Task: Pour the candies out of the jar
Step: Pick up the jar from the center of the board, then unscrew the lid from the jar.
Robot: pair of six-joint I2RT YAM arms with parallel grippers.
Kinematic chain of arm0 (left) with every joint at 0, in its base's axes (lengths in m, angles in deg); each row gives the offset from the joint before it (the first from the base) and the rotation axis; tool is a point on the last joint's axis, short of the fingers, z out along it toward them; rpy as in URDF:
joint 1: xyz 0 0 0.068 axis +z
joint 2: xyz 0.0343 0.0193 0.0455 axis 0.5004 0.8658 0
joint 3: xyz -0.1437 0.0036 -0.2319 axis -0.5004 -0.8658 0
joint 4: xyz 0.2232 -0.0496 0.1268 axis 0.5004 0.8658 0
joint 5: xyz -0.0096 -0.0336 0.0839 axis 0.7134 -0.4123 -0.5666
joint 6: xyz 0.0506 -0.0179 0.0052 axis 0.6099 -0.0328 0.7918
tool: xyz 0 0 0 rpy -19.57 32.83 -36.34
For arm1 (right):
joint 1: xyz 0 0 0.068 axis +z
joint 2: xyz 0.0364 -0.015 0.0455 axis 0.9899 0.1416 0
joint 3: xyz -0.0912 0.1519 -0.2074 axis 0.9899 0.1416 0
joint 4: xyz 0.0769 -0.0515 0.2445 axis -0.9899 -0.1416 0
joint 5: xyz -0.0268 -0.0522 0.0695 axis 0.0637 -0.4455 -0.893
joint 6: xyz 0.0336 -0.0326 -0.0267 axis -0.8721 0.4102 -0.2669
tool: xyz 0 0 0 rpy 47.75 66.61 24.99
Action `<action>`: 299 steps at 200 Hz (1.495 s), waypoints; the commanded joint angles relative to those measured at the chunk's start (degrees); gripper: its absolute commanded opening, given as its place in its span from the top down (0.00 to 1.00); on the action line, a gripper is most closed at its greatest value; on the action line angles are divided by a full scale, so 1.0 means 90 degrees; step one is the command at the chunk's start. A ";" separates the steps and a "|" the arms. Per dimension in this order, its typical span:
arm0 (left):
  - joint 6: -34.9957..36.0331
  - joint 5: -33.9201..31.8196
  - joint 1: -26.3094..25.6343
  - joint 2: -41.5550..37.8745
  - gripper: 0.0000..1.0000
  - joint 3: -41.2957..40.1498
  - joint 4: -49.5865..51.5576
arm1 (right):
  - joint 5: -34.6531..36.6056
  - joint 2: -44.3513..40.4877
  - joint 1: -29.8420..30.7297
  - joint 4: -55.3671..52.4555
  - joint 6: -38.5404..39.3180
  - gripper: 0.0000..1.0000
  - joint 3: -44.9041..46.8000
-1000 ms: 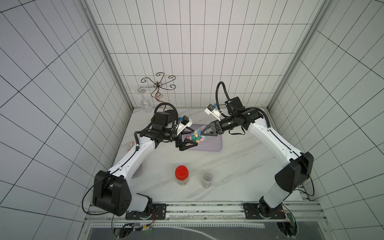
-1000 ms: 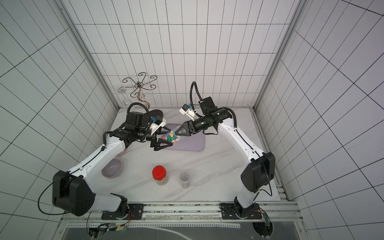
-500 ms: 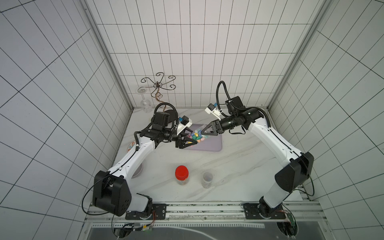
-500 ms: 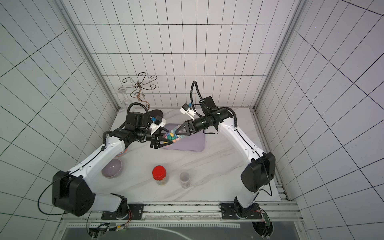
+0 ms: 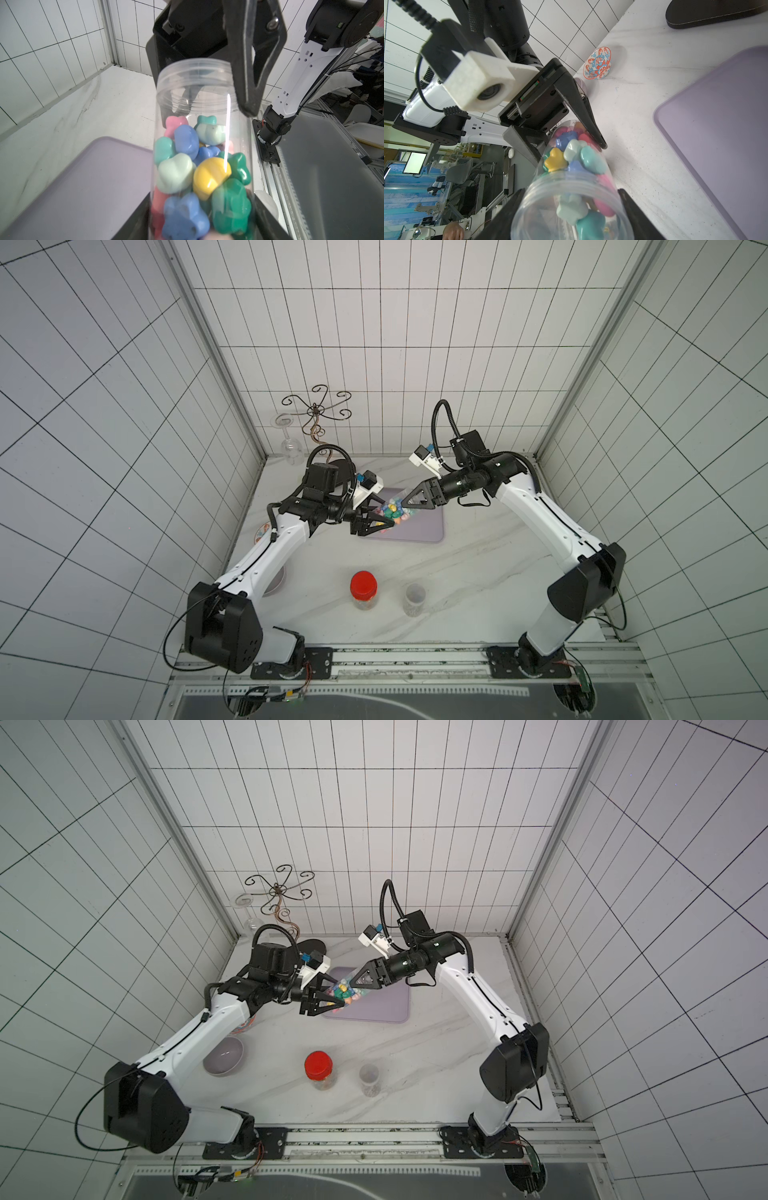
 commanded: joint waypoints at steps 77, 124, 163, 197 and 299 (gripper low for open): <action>0.0151 -0.1485 -0.0317 -0.0642 0.59 -0.0148 0.0018 | 0.0017 -0.0358 -0.0299 0.0543 -0.0490 0.11 -0.0631; 0.0460 -0.3395 -0.0971 -0.1064 0.60 -0.0255 0.0142 | 0.0473 -0.1189 -0.0630 0.1990 -0.1378 0.09 0.0816; 0.0377 -0.3694 -0.1052 -0.1503 0.60 -0.0472 -0.0169 | -0.0596 -0.1676 -0.1022 0.4010 -0.2080 0.05 0.2195; 0.0306 -0.3999 -0.1082 -0.1811 0.60 -0.0555 -0.0290 | -0.1287 -0.1661 -0.1277 0.4442 -0.2586 0.00 0.2790; 0.0311 -0.5028 -0.1210 -0.2264 0.60 -0.1036 -0.0789 | -0.0245 -0.1556 -0.1274 0.1309 -0.0965 0.06 0.2498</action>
